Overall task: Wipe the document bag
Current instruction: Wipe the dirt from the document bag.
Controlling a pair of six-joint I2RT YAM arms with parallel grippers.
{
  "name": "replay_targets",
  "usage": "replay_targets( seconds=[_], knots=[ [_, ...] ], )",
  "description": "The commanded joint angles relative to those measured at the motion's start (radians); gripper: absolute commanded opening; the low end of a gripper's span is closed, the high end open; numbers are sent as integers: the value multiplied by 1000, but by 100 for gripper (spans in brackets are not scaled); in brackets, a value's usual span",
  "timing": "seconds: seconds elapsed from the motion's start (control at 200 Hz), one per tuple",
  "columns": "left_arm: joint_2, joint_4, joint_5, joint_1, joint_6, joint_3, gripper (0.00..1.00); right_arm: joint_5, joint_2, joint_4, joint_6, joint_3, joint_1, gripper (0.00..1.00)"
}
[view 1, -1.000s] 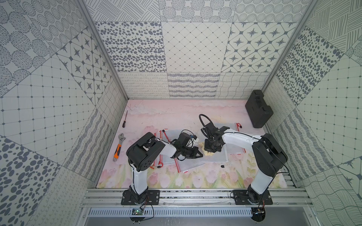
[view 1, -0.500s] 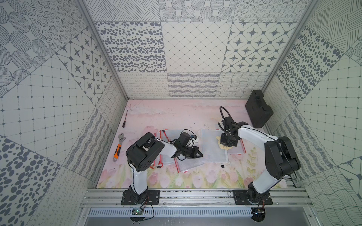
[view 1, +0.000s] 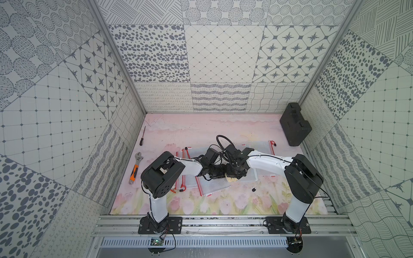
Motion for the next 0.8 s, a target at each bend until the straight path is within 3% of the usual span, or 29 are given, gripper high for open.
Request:
replay_targets(
  seconds=[0.0,0.11,0.26,0.355,0.43,0.51,0.7,0.795],
  knots=[
    [25,-293,-289,17,-14,-19,0,-16,26,21,33,-54,-5,0],
    [12,-258,-285,31,-32,-54,0,27,-3,-4,26,-129,-51,0],
    [6,-213,-269,56,-47,-99,0,70,-132,-71,-50,-245,-230,0],
    [18,-195,-258,63,-58,-107,0,100,-227,-116,-105,-266,-336,0],
    [28,-181,-249,63,-62,-109,0,110,-252,-142,-127,-242,-362,0],
    [32,-181,-249,63,-61,-107,0,66,-224,-132,-109,-197,-318,0],
    [37,-185,-252,63,-63,-106,0,-43,-32,-9,16,-23,-32,0],
    [37,-187,-253,63,-65,-109,0,-69,46,26,56,44,44,0]
  ],
)
